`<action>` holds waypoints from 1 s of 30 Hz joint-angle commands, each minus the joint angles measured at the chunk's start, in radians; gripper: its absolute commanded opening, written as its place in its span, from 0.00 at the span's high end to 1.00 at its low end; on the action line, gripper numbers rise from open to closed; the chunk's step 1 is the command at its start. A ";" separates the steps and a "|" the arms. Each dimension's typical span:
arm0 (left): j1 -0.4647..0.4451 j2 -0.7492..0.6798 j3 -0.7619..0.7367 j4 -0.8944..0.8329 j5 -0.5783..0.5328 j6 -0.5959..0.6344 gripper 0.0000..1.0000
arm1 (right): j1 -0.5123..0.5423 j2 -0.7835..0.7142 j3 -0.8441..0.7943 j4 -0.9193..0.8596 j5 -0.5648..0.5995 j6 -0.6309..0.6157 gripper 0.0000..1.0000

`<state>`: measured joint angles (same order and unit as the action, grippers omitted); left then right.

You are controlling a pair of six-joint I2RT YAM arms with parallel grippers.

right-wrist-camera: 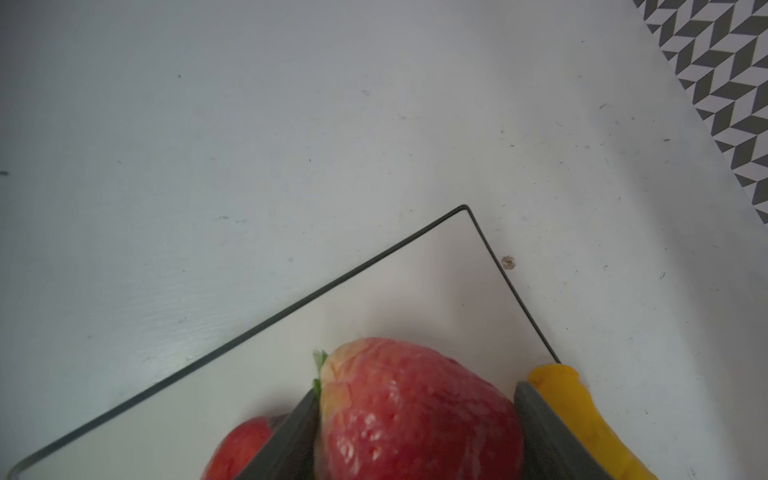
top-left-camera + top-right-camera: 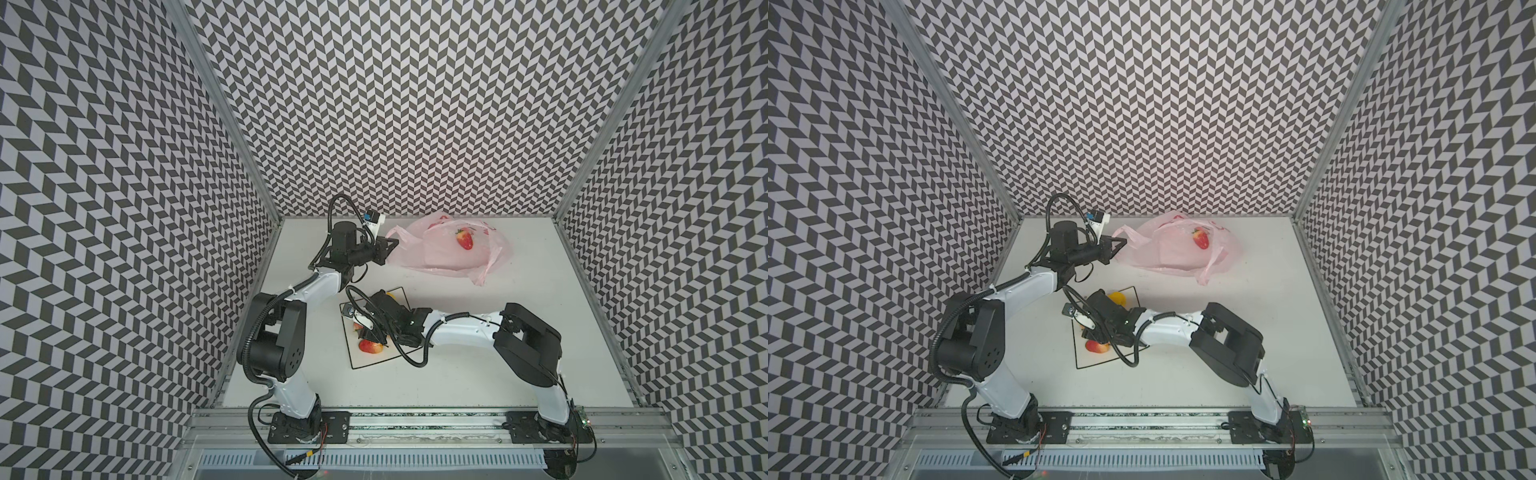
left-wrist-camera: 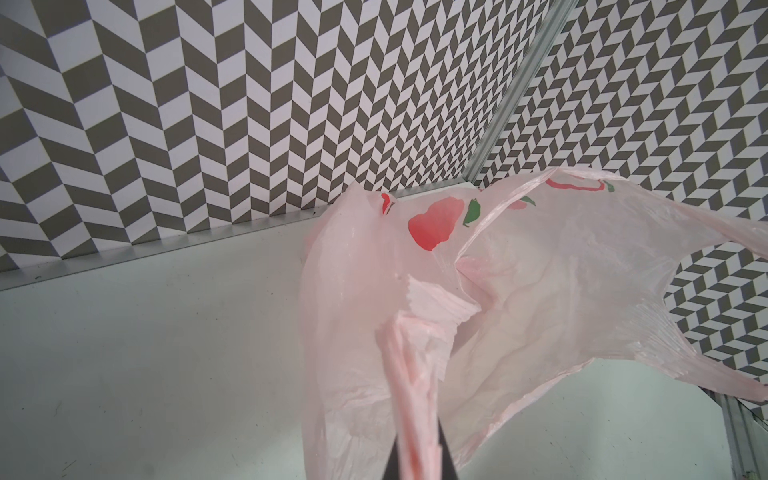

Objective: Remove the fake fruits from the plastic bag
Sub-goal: 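Lower the strawberry onto the plate and open the right gripper, then reach the right gripper back into the bag toward the last strawberry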

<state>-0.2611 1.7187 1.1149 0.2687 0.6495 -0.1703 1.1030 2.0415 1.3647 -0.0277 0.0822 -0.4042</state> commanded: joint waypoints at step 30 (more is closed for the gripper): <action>-0.008 -0.024 0.053 0.018 0.017 -0.006 1.00 | 0.036 -0.501 -0.261 0.145 0.049 0.121 0.26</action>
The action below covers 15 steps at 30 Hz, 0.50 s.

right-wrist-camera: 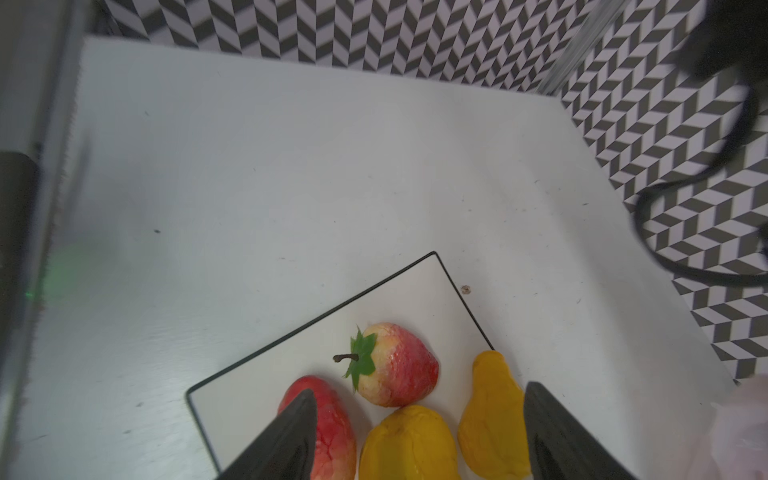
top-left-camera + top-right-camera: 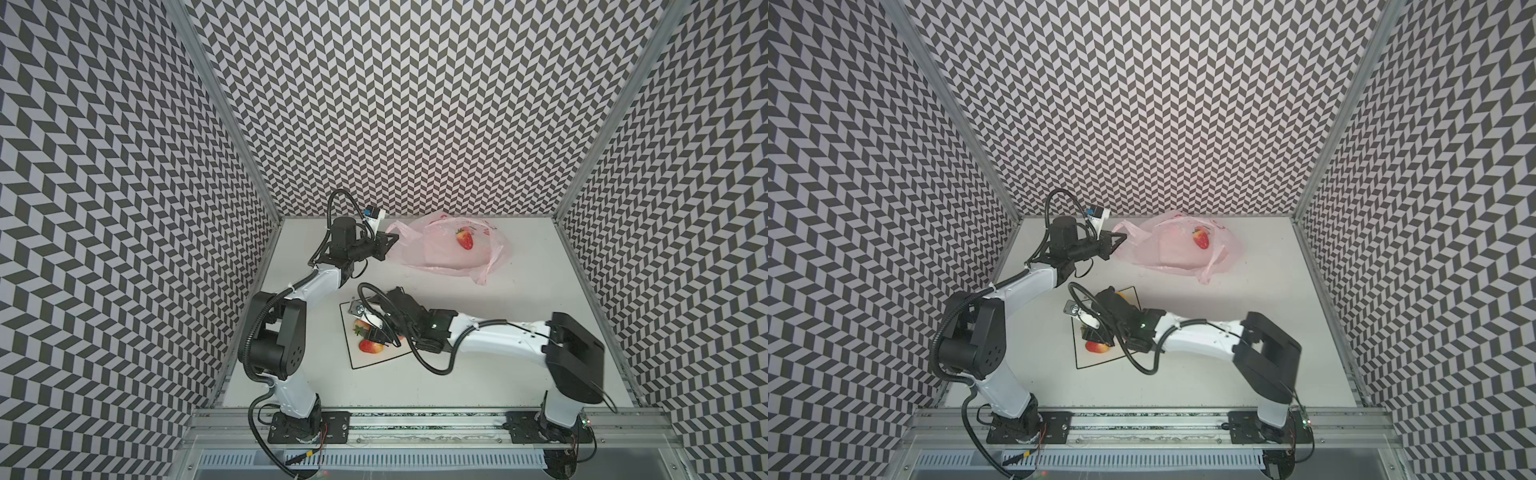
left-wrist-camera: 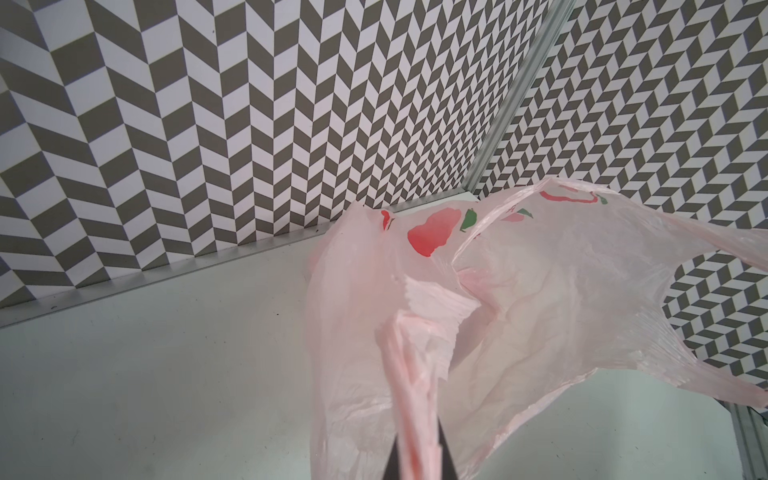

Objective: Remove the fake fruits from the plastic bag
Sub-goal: 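Reach the right gripper back into the bag toward the last strawberry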

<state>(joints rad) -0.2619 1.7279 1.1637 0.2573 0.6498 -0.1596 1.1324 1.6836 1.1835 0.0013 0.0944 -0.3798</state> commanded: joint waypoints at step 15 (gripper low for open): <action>-0.171 -0.263 -0.226 0.160 -0.214 -0.100 1.00 | -0.368 -0.480 -0.423 0.205 0.107 1.259 0.49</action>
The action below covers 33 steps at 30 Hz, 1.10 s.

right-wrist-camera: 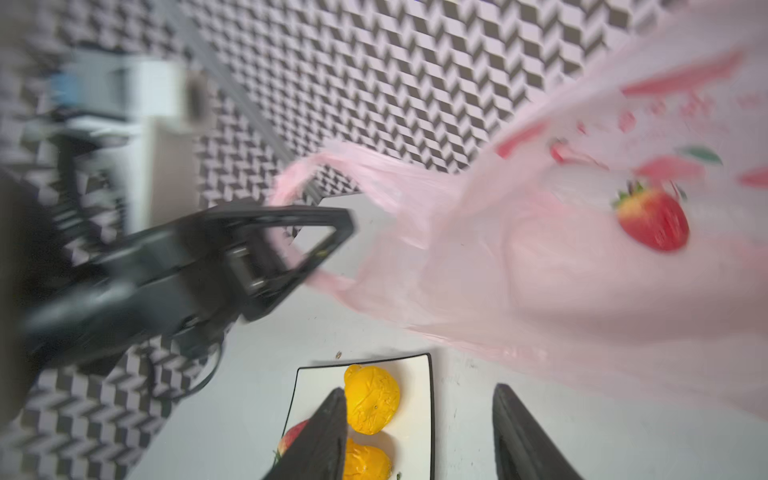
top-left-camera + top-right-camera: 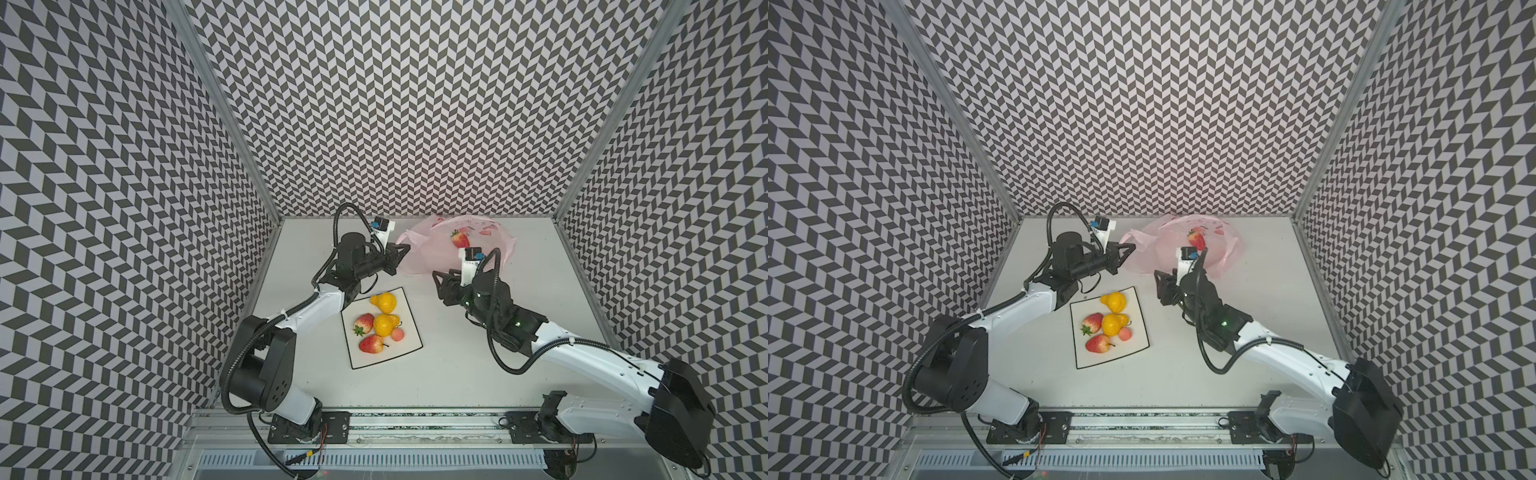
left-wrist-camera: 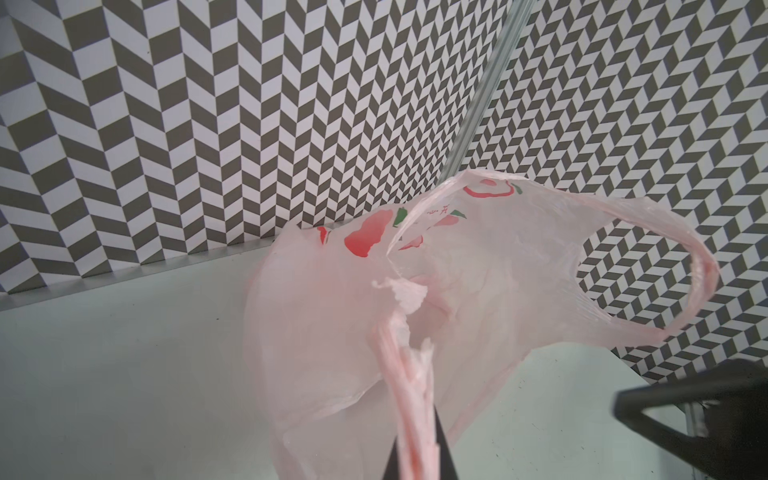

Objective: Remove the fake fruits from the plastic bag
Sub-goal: 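Reach the right gripper back into the bag toward the last strawberry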

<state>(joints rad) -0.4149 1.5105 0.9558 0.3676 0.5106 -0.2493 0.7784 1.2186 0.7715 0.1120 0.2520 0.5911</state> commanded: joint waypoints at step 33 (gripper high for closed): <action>-0.156 -0.185 -0.086 -0.006 -0.147 0.036 1.00 | -0.305 0.603 0.376 0.120 -0.179 0.795 0.46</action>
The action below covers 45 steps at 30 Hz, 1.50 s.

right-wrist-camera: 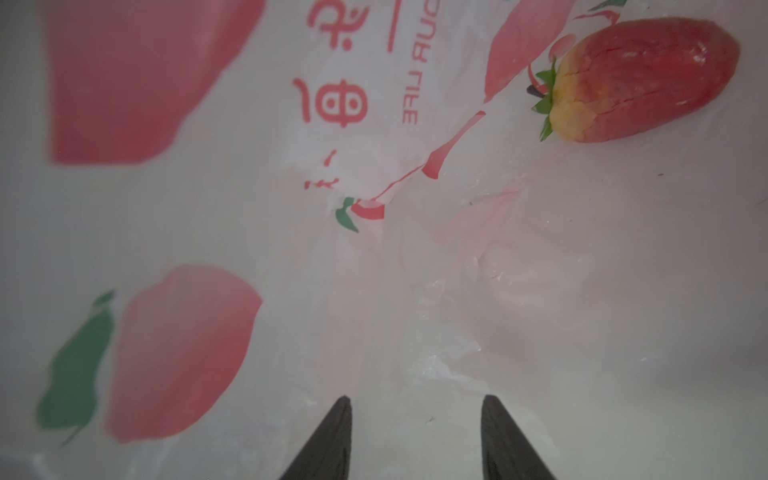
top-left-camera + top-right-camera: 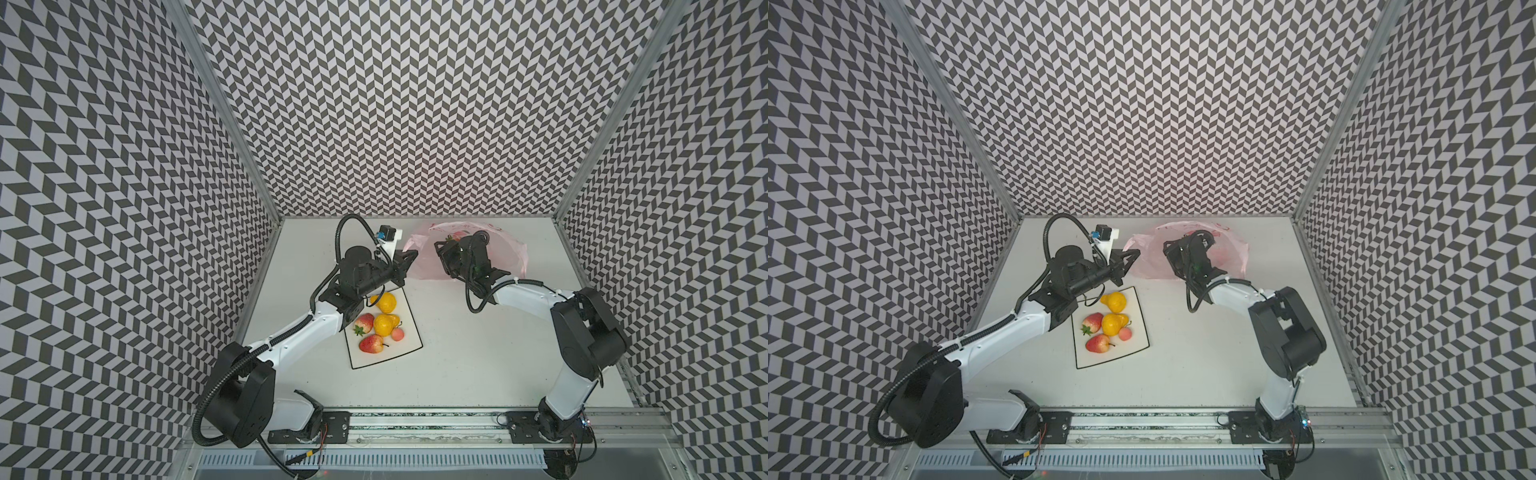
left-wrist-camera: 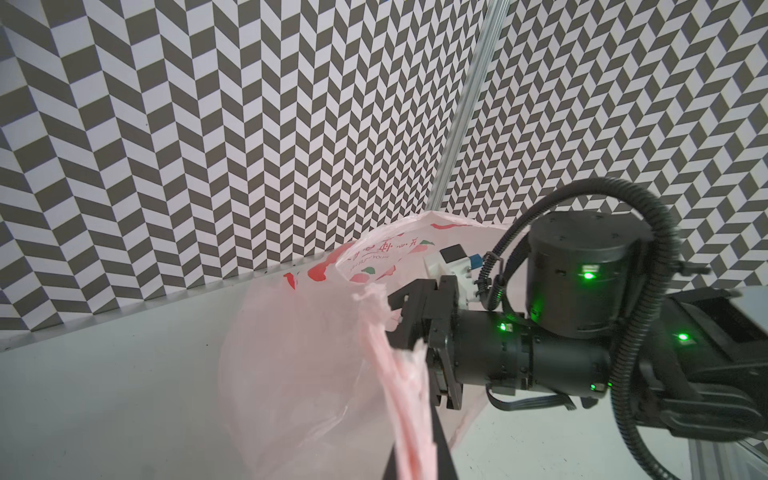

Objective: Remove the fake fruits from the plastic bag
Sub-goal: 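Reach the right gripper back into the bag toward the last strawberry, then lower the right gripper and close it on the last strawberry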

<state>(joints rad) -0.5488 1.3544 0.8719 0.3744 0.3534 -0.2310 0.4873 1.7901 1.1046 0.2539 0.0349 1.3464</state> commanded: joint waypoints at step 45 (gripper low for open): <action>-0.344 -0.083 -0.075 -0.083 -0.063 0.041 1.00 | -0.170 0.457 0.416 -0.353 0.040 -0.374 0.35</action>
<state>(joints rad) -0.8864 1.3022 0.8116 0.3008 0.3042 -0.1925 0.3237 2.2055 1.5055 -0.0334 0.0528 0.9882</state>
